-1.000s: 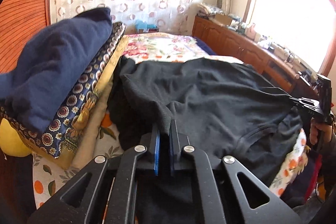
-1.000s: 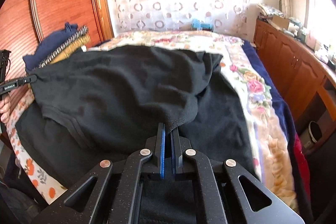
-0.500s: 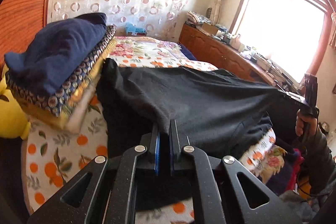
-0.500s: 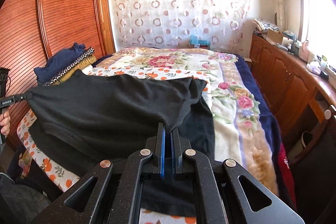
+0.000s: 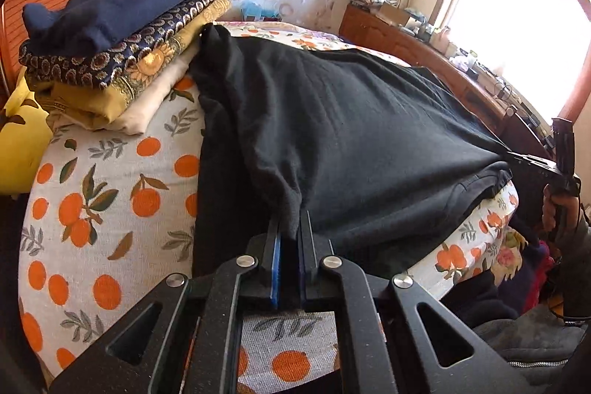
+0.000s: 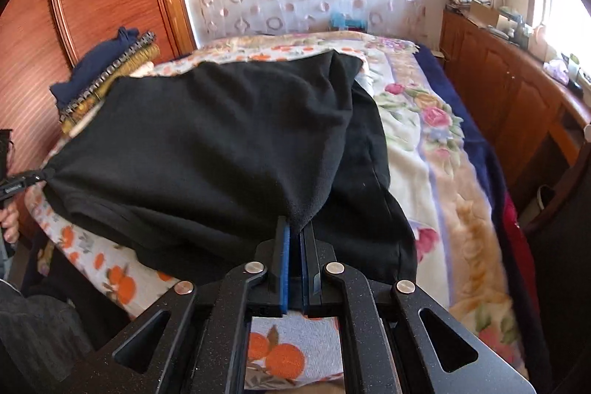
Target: Fold small clothes
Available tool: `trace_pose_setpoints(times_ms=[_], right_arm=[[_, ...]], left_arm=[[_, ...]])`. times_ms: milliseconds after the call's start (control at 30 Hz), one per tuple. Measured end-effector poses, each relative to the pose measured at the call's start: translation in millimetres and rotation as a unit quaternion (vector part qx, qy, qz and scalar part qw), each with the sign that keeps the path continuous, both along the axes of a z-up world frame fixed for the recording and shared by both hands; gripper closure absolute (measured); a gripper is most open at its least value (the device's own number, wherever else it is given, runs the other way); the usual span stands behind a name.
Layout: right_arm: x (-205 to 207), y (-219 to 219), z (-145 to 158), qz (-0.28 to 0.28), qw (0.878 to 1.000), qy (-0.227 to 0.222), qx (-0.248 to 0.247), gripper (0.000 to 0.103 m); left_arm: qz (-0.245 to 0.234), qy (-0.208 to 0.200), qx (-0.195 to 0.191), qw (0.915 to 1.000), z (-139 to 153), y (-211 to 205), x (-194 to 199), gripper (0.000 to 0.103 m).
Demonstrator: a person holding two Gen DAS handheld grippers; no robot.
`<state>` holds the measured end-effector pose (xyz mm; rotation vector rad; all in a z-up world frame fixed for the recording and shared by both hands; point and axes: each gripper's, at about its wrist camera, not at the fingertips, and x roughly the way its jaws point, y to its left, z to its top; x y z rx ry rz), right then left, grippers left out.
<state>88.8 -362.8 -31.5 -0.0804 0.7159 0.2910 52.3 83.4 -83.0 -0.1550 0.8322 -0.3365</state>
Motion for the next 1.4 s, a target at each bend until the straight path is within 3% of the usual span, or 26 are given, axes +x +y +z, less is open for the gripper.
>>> trace_pose_setpoints(times_ms=[133,200,267,333,367,433,633,933,1100,1167,1267,1333,1400], right_arm=[[2.9,-1.4,7.1,-0.007,1.000,-0.004,-0.003,0.087],[3.0,-2.6,13.4,-0.010,1.000,-0.012,0.000,0.085],[1.5,-3.7,17.5,-0.012,1.000,-0.018,0.001,0.081],[1.3,-2.5,20.8,-0.015,1.000,-0.027,0.000,0.077],[1.3,-1.5,20.0,-0.016,0.999,-0.031,-0.001,0.074],[6.5,-3.4,23.5,-0.018,0.999,-0.037,0.003,0.068],[70.0,-7.9,26.5,-0.030,0.999,-0.037,0.010,0.066],[193.9,-4.4,20.2,-0.071,0.994,0.022,0.085,0.066],[230.9,4.1,5.1,-0.095,0.990,0.063,0.080,0.067],[234.9,6.2,3.2,-0.089,0.990,0.067,0.083,0.100],[230.2,-2.1,16.4,-0.143,0.987,0.024,0.065,0.100],[227.5,-8.0,19.9,-0.168,0.983,0.025,0.065,0.100],[224.2,3.4,17.5,-0.166,0.986,0.027,0.011,0.098]], left_arm=[[0.003,-0.004,-0.002,1.0000,2.4,-0.1,-2.9,0.095],[0.005,-0.009,0.005,0.9999,5.1,0.5,-4.2,0.089],[0.010,-0.020,0.012,0.9997,9.2,2.1,-6.1,0.063],[0.014,-0.027,0.011,0.9995,12.8,5.4,-5.7,0.056],[0.016,-0.023,0.008,0.9996,12.9,6.9,-3.8,0.044],[0.021,-0.023,0.006,0.9995,12.7,10.4,0.0,0.034],[0.045,-0.014,0.028,0.9985,7.6,15.3,22.7,0.034],[0.051,0.004,0.045,0.9976,-5.4,15.6,40.2,0.034],[0.051,0.002,0.056,0.9971,-5.5,13.2,40.2,0.034],[0.051,-0.001,0.064,0.9967,-6.1,12.0,39.0,0.034],[0.051,-0.008,0.071,0.9962,-7.2,10.6,37.0,0.034],[0.052,-0.010,0.071,0.9960,-7.9,10.1,37.5,0.034],[0.053,-0.009,0.073,0.9958,-7.8,9.2,38.2,0.034]])
